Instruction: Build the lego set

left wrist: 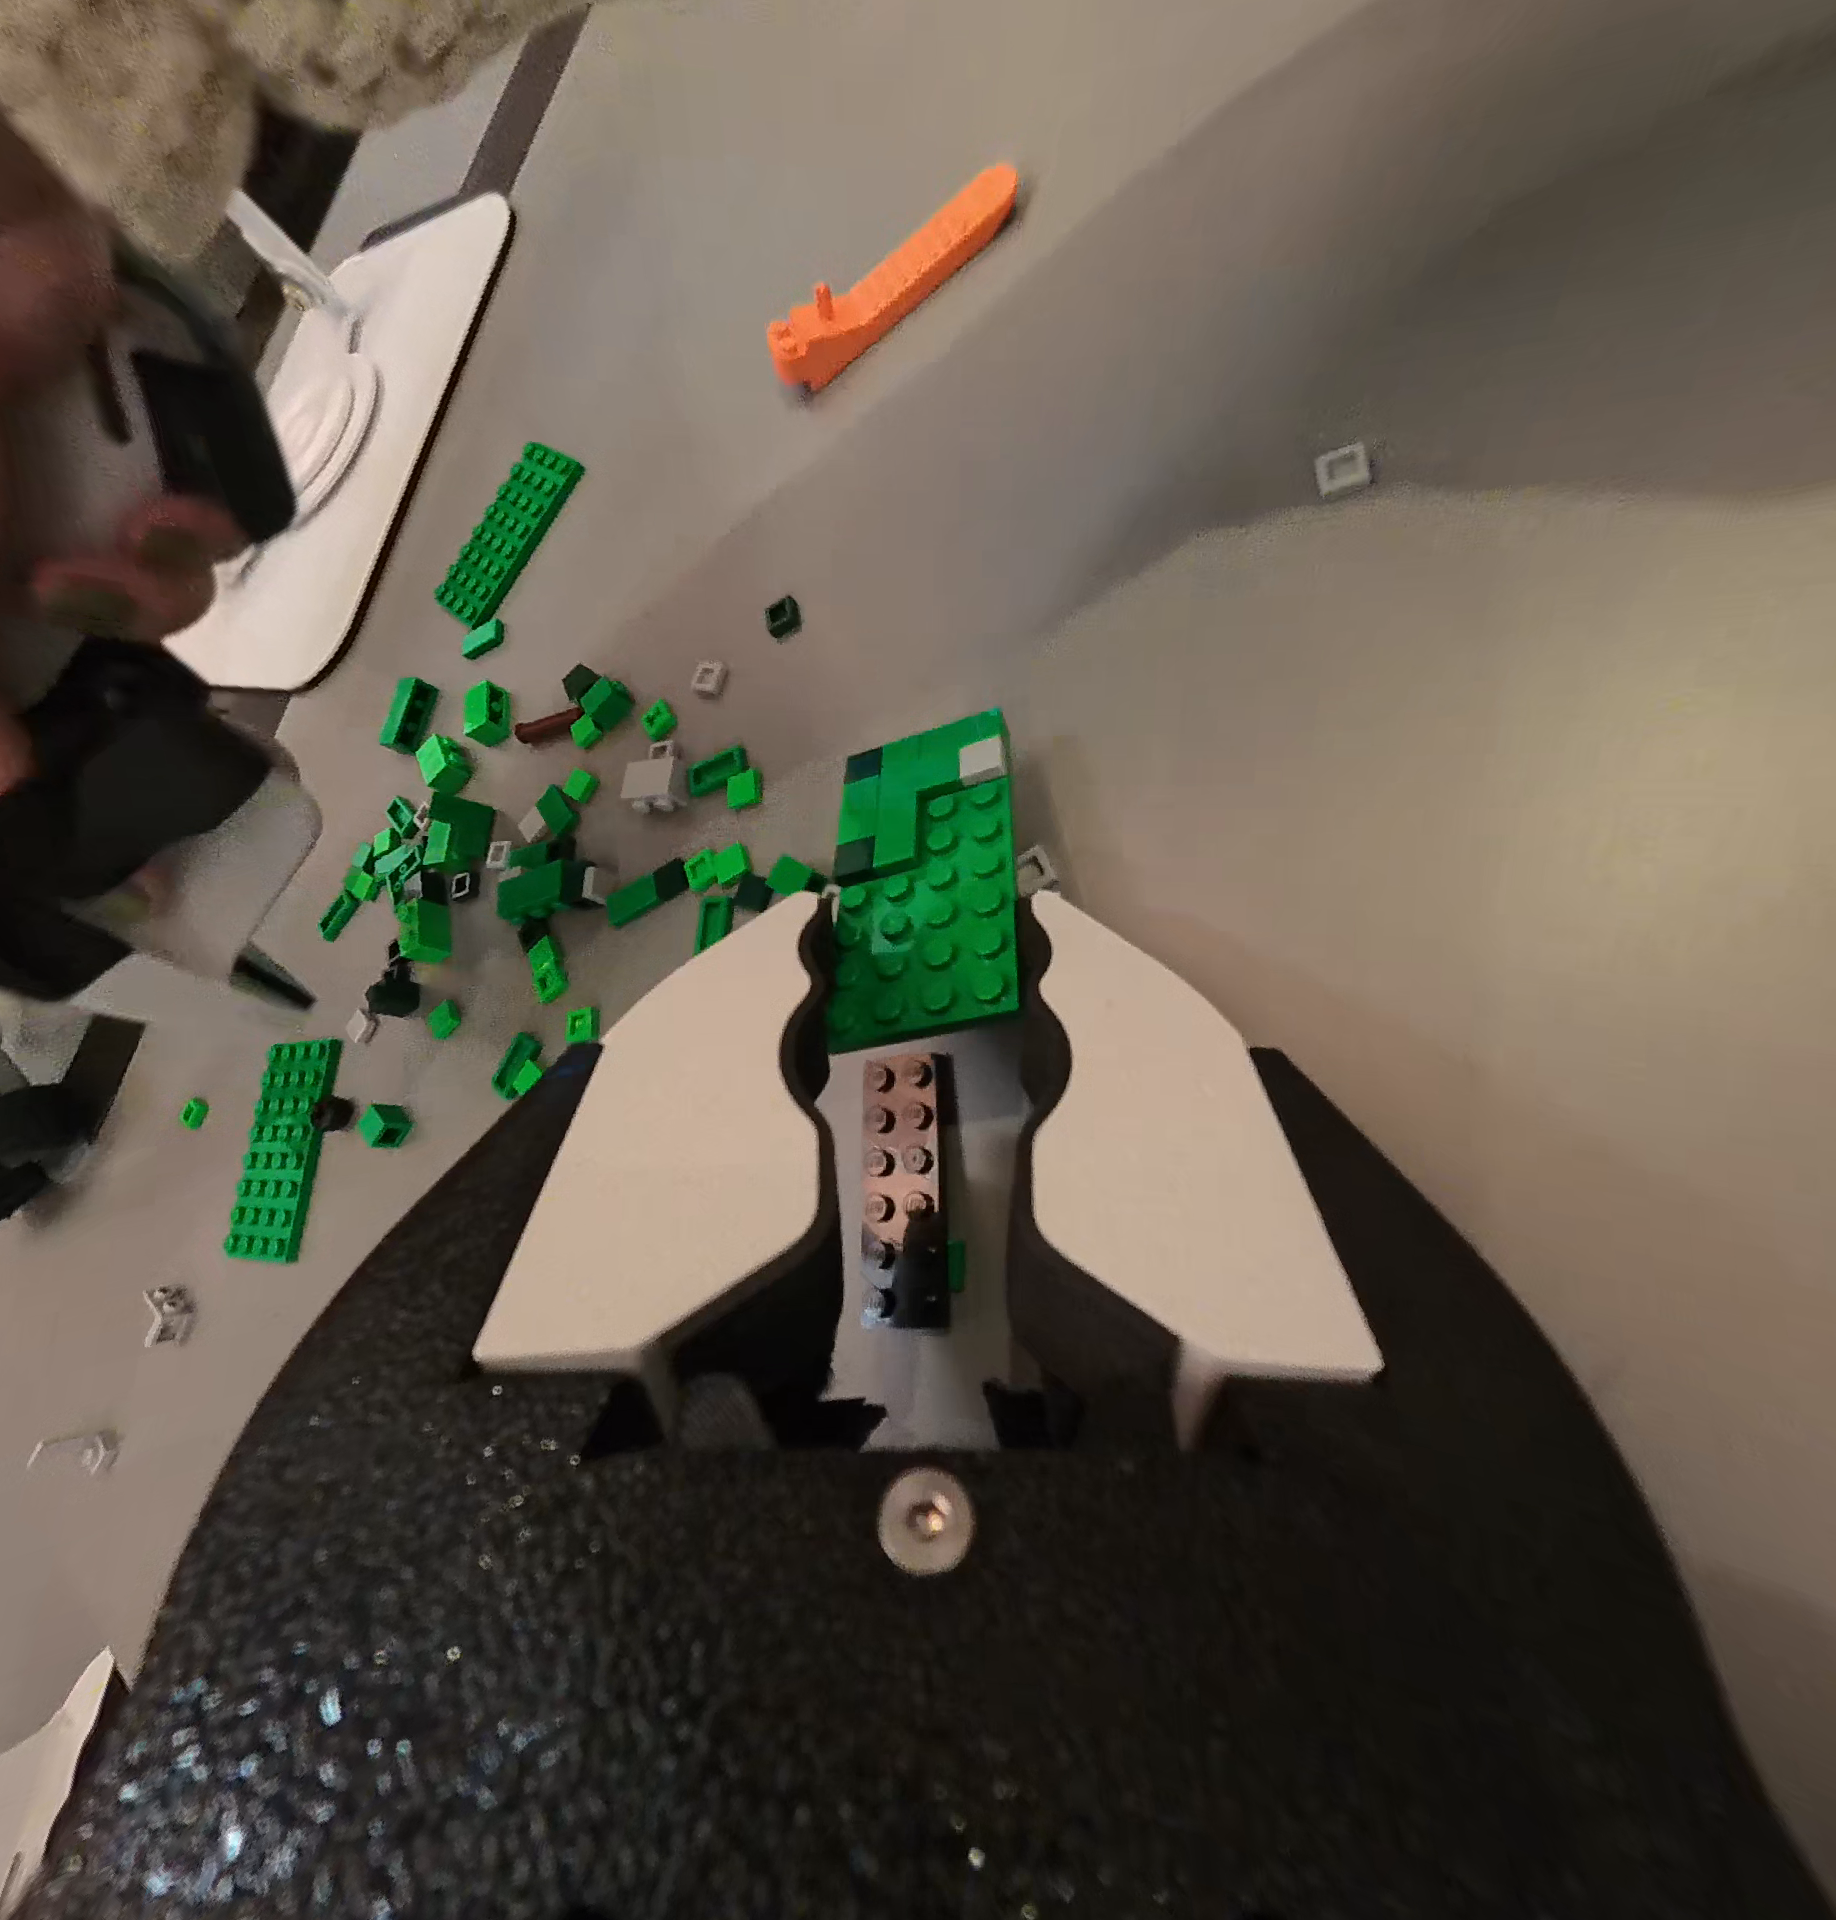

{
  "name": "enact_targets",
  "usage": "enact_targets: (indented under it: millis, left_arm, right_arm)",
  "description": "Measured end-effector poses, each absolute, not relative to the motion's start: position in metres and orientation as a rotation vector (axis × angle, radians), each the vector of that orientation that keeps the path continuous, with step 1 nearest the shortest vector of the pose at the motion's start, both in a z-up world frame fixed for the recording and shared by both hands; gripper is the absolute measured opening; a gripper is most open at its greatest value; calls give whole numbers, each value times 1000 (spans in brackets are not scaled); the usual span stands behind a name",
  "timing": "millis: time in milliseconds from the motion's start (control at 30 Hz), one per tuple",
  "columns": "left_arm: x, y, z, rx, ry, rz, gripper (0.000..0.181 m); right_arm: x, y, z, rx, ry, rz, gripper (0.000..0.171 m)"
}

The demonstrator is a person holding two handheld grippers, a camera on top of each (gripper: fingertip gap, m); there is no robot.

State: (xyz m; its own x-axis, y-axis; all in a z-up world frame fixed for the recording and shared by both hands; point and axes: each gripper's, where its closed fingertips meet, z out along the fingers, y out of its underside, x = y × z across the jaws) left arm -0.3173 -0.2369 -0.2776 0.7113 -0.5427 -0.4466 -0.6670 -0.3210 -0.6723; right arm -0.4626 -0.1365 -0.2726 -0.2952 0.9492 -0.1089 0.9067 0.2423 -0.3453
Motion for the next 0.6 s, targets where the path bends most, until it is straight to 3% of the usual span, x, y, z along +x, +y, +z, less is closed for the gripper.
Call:
enact_targets:
  millis: [200,600]
  left_arm:
    - [-318,-237,-278,-2004,922,181,33]
    - [-317,-238,-276,-1997,924,175,33]
  right_arm:
    - [-471,-129,-269,-1583,-2372,612,10]
    - [-479,-126,-295,-1392,-2519,368,16]
